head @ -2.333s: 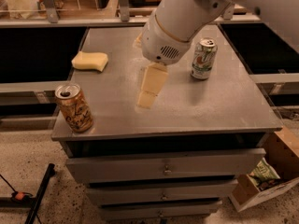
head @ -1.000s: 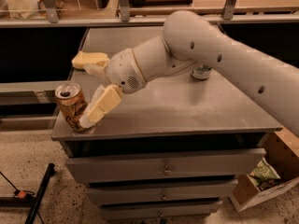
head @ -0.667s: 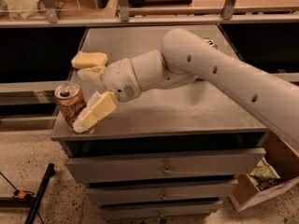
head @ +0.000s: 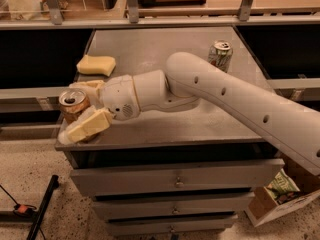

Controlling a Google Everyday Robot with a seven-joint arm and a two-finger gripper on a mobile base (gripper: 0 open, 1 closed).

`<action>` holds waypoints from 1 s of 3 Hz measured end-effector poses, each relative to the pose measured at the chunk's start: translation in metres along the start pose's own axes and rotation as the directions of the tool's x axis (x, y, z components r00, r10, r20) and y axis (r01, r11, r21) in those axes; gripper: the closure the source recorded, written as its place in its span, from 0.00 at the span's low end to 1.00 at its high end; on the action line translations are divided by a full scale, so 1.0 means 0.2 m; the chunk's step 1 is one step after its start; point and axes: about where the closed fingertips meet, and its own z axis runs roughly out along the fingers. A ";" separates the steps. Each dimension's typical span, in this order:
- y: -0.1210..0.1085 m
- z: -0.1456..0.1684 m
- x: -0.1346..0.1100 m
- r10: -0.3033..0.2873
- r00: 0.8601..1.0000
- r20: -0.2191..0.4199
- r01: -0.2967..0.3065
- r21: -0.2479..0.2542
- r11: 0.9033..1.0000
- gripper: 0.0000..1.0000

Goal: Knock orange can over

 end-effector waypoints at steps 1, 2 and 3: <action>0.00 0.02 0.02 -0.001 1.000 0.022 0.000 0.021 1.000 0.41; -0.01 0.02 0.04 0.009 0.999 0.036 -0.010 0.043 0.999 0.64; -0.05 -0.04 0.05 0.004 1.000 0.000 -0.004 0.074 0.997 0.87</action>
Offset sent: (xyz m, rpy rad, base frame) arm 0.0057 -0.0029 -0.0163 0.0482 0.0223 -0.0830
